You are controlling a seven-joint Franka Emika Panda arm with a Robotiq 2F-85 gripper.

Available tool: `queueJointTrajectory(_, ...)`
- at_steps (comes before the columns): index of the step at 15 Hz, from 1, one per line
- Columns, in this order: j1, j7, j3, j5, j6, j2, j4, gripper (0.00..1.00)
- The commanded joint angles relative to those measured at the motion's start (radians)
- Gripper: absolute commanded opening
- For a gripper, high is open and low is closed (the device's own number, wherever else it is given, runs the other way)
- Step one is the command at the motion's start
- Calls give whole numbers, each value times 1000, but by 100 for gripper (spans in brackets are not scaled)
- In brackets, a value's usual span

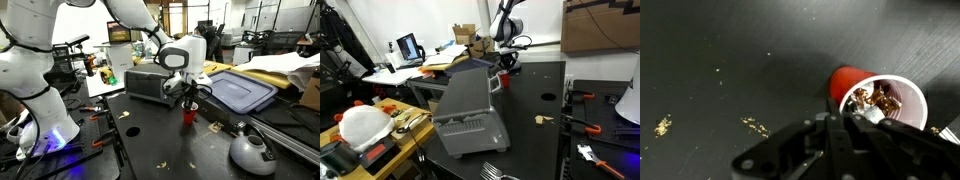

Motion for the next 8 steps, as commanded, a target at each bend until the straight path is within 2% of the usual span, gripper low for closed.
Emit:
queueJointTrajectory(1, 1, -59, 15, -8, 40, -45, -100, 1)
queueJointTrajectory(6, 2, -73, 13, -6, 55, -54, -124, 1)
queueJointTrajectory(7, 2, -71, 12, -6, 54, -55, -126, 18)
queueJointTrajectory(8, 2, -71, 12, -7, 53, -56, -126, 31)
